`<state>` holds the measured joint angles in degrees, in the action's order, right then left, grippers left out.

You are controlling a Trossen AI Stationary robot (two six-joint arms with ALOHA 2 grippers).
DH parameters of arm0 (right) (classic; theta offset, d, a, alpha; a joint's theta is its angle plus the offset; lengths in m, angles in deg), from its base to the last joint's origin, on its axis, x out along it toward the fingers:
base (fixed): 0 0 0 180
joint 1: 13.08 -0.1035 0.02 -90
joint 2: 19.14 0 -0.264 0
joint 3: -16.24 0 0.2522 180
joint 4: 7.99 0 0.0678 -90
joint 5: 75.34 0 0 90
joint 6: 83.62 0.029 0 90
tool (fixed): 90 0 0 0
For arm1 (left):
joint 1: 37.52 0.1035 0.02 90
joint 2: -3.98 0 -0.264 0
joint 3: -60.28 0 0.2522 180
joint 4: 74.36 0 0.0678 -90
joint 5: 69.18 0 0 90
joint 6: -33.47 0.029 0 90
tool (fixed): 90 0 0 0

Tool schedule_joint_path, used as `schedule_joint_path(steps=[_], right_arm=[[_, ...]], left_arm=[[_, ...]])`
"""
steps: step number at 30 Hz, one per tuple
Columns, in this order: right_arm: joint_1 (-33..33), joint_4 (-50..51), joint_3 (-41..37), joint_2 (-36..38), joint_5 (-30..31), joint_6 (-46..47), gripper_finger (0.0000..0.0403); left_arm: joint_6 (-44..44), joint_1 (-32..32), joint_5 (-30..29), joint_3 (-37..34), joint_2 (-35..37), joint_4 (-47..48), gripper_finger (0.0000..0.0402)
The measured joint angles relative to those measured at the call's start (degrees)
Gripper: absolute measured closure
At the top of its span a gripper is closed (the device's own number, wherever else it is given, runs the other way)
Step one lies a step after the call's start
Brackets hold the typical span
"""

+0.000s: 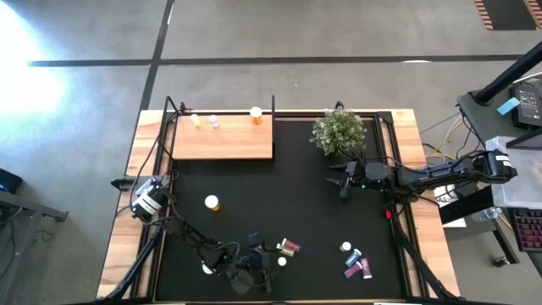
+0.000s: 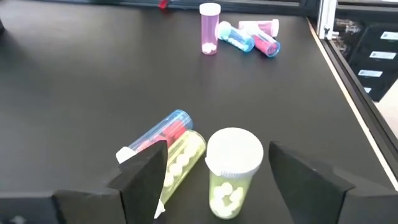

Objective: Pick and place medicine bottles onto shelf by color
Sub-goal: Put the bottom yellow medicine bottle on the shelf aligned with the other yellow medicine bottle

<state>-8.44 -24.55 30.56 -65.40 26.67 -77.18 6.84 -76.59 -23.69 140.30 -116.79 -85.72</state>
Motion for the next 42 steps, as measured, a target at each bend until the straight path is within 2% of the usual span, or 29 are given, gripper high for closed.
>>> schedule_joint_path(steps=[15,21,32,42], right_arm=[[-0.02,0.00,0.00,0.00,0.00,-0.02,0.0179],[0.00,0.00,0.00,0.00,-0.01,0.00,0.0179],[0.00,0.00,0.00,0.00,-0.02,0.00,0.0179],[-0.02,0.00,0.00,0.00,-0.02,0.00,0.0179]], left_arm=[[0.46,0.40,0.80,-0.02,0.00,0.11,0.0240],[0.44,0.40,0.82,-0.02,0.00,0.07,0.0268],[0.48,0.64,-0.69,0.02,1.97,0.21,0.0274],[0.62,0.85,0.76,0.00,2.62,0.77,0.0274]])
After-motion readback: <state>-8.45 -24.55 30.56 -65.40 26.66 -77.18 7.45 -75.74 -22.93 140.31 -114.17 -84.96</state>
